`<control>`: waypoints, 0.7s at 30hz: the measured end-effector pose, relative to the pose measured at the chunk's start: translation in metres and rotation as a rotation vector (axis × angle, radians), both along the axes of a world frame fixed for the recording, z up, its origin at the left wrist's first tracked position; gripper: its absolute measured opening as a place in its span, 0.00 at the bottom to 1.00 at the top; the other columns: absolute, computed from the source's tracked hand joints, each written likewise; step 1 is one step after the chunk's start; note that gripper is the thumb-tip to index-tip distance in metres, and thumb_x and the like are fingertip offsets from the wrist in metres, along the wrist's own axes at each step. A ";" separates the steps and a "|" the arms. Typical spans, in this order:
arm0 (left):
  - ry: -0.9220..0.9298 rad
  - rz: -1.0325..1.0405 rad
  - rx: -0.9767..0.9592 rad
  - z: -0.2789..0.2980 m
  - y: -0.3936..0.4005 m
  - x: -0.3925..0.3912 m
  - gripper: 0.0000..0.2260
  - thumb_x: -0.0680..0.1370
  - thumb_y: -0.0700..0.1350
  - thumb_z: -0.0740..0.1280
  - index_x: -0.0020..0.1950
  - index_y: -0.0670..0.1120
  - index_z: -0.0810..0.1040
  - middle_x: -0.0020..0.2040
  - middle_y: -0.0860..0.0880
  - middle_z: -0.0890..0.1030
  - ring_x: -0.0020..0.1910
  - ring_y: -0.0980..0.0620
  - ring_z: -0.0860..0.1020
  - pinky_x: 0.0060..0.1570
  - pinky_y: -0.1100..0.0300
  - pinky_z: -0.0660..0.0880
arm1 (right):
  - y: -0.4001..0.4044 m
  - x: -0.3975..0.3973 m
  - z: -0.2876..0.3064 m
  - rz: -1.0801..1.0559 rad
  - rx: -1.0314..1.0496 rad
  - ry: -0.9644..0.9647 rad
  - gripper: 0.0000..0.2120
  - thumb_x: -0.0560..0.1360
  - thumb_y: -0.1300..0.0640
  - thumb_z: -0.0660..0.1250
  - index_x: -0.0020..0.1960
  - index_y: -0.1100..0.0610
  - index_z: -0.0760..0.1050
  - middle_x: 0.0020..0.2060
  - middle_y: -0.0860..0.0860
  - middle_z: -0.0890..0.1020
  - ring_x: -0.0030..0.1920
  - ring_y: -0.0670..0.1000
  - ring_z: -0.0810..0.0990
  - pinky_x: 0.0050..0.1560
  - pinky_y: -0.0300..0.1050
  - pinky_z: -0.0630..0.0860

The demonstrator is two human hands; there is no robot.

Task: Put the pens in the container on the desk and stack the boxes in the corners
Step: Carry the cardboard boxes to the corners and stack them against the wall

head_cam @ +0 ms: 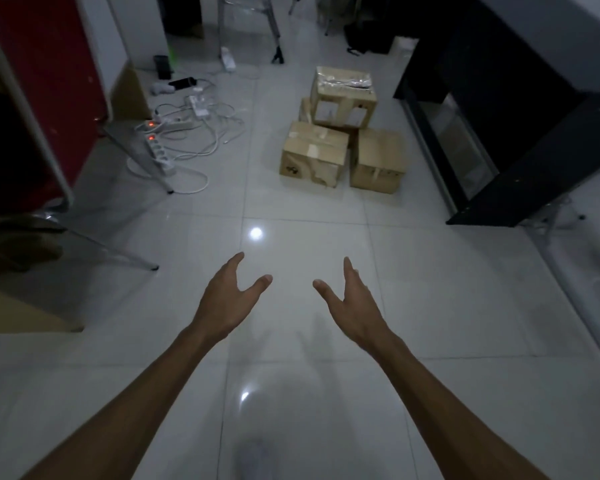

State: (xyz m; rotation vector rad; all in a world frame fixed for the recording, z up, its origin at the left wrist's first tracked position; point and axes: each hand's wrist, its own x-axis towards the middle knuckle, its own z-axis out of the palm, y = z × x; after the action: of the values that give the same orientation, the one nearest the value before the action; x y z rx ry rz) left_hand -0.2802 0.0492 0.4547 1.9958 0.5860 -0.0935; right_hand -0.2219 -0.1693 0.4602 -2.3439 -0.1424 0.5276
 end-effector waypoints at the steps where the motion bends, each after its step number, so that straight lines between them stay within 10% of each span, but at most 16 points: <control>1: -0.001 -0.013 -0.004 -0.001 -0.002 0.025 0.36 0.74 0.63 0.67 0.78 0.52 0.59 0.78 0.52 0.62 0.76 0.51 0.61 0.73 0.54 0.60 | -0.004 0.021 -0.002 -0.023 -0.005 0.000 0.46 0.73 0.28 0.55 0.80 0.51 0.41 0.80 0.50 0.49 0.79 0.53 0.47 0.77 0.58 0.51; 21: 0.022 -0.190 0.009 -0.030 -0.029 0.472 0.36 0.75 0.62 0.67 0.78 0.51 0.59 0.77 0.51 0.64 0.75 0.50 0.64 0.71 0.52 0.64 | -0.058 0.449 -0.029 -0.174 0.019 -0.050 0.45 0.74 0.31 0.57 0.80 0.54 0.44 0.79 0.52 0.52 0.79 0.53 0.50 0.77 0.59 0.54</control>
State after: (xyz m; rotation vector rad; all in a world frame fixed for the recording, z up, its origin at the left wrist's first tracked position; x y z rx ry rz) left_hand 0.1916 0.0203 0.4244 2.0577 0.4101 -0.2294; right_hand 0.2271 -0.2274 0.4309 -2.3251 0.0330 0.3809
